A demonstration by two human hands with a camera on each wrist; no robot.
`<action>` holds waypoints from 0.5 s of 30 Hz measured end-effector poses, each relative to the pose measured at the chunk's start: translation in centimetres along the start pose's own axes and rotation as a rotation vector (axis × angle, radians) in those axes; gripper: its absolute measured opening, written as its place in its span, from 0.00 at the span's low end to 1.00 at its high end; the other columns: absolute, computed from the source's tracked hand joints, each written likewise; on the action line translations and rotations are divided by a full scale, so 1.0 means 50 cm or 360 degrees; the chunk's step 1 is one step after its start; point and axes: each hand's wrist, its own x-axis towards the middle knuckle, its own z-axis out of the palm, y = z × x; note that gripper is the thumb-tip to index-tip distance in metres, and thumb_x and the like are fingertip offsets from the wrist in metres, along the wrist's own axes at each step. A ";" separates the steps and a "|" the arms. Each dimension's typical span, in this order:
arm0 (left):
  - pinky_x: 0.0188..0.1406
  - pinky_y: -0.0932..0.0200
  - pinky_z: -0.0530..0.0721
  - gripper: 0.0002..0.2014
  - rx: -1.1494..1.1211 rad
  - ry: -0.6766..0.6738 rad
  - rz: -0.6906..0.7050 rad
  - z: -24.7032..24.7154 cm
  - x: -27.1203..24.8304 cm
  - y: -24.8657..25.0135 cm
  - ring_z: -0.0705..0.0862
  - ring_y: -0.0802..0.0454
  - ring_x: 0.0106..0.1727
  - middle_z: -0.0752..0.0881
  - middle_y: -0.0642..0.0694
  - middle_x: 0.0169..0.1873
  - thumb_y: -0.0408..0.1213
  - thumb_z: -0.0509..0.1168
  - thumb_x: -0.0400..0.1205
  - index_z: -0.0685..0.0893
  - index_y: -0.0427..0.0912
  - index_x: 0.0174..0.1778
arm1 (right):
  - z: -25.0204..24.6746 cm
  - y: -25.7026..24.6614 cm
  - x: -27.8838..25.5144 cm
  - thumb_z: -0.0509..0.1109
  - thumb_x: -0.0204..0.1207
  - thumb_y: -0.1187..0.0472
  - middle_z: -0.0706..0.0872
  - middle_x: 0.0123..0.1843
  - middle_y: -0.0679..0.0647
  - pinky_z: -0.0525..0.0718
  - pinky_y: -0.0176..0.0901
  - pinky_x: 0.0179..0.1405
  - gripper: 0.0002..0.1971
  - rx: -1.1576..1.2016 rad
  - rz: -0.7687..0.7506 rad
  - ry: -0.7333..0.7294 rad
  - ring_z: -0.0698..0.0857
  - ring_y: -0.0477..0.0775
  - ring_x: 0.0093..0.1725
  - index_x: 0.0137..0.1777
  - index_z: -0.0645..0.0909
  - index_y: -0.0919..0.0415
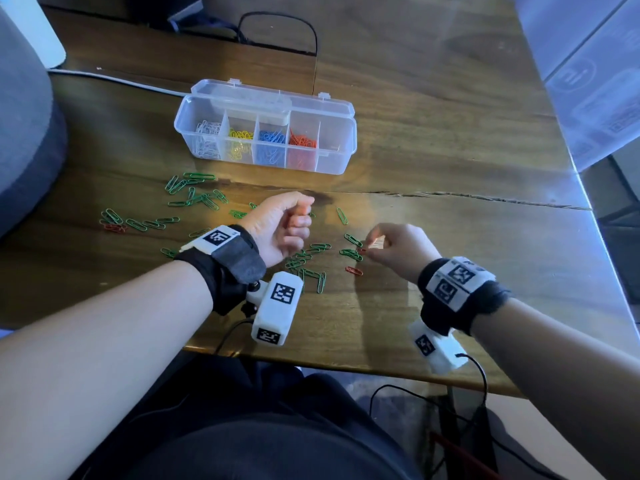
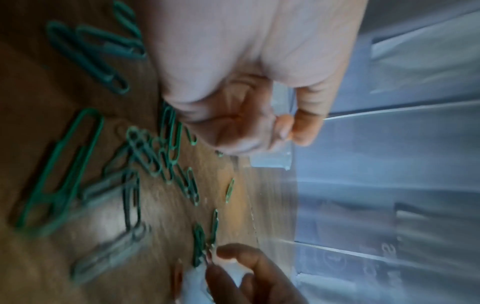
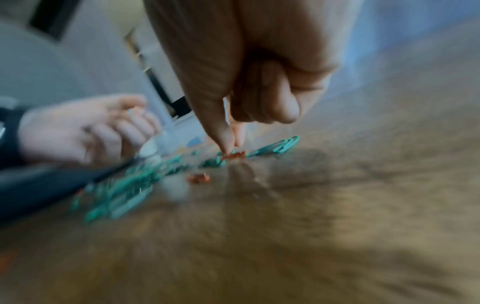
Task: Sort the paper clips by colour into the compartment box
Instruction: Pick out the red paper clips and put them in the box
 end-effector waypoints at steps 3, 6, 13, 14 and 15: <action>0.13 0.71 0.52 0.15 0.0568 0.0289 0.0210 -0.024 -0.003 0.011 0.57 0.59 0.13 0.62 0.55 0.13 0.40 0.65 0.80 0.71 0.45 0.28 | 0.012 0.002 -0.005 0.64 0.79 0.54 0.84 0.43 0.51 0.72 0.38 0.38 0.09 -0.0389 -0.0023 -0.0099 0.79 0.53 0.41 0.56 0.82 0.51; 0.16 0.69 0.55 0.17 0.1117 0.0519 0.0403 -0.051 -0.008 0.013 0.58 0.56 0.15 0.61 0.54 0.13 0.41 0.68 0.78 0.73 0.44 0.26 | 0.016 0.000 0.002 0.64 0.78 0.57 0.87 0.53 0.55 0.72 0.38 0.41 0.11 -0.0374 0.0029 -0.0130 0.80 0.54 0.44 0.56 0.83 0.55; 0.30 0.61 0.71 0.10 0.1814 0.0673 0.0636 -0.086 -0.022 0.006 0.77 0.52 0.31 0.80 0.51 0.25 0.39 0.71 0.75 0.81 0.46 0.28 | 0.019 -0.012 0.014 0.67 0.74 0.58 0.79 0.37 0.51 0.68 0.36 0.23 0.04 -0.0333 0.0115 -0.0198 0.77 0.49 0.31 0.42 0.79 0.57; 0.30 0.62 0.70 0.09 0.1905 0.0579 0.0650 -0.090 -0.029 0.003 0.77 0.54 0.28 0.80 0.52 0.23 0.39 0.72 0.74 0.82 0.48 0.29 | 0.020 -0.012 0.013 0.67 0.73 0.58 0.78 0.35 0.50 0.68 0.36 0.22 0.03 -0.0330 0.0119 -0.0197 0.77 0.49 0.32 0.41 0.79 0.57; 0.27 0.63 0.69 0.08 0.2013 0.0421 0.0632 -0.090 -0.038 -0.001 0.75 0.59 0.23 0.78 0.53 0.20 0.38 0.73 0.73 0.83 0.51 0.30 | 0.020 -0.013 0.012 0.67 0.74 0.58 0.78 0.35 0.49 0.68 0.36 0.23 0.03 -0.0331 0.0114 -0.0194 0.77 0.50 0.33 0.42 0.78 0.57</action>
